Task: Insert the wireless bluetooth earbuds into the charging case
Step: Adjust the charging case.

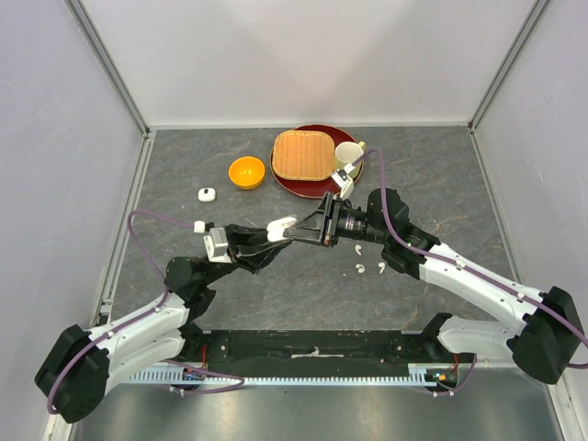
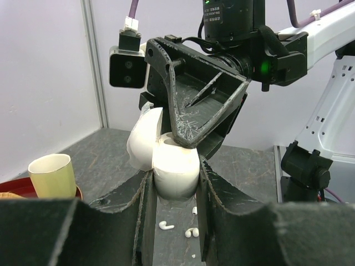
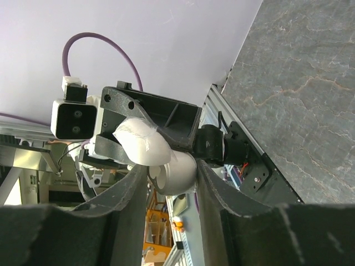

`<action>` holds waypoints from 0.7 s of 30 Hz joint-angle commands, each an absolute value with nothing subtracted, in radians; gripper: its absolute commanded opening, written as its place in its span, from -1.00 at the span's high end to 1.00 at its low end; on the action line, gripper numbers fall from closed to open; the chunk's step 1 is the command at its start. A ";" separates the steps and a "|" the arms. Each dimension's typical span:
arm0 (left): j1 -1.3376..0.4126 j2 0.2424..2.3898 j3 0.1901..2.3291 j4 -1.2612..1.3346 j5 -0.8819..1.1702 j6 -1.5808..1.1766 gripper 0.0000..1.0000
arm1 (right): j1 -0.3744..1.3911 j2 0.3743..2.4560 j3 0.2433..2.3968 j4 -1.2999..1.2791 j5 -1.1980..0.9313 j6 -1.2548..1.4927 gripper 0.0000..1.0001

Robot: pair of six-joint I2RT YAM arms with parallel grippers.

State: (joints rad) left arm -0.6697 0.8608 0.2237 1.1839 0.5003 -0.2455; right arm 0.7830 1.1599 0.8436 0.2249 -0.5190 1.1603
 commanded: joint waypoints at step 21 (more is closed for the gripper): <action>-0.673 0.640 0.138 1.079 0.295 -0.164 0.95 | 0.762 0.865 0.865 -0.182 -0.187 0.850 -0.91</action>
State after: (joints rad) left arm -0.6701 0.6876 0.1535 1.1072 0.3630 -0.2268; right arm 0.7803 0.9199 0.8421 -0.0284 -0.3084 0.9741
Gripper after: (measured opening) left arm 0.360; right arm 0.951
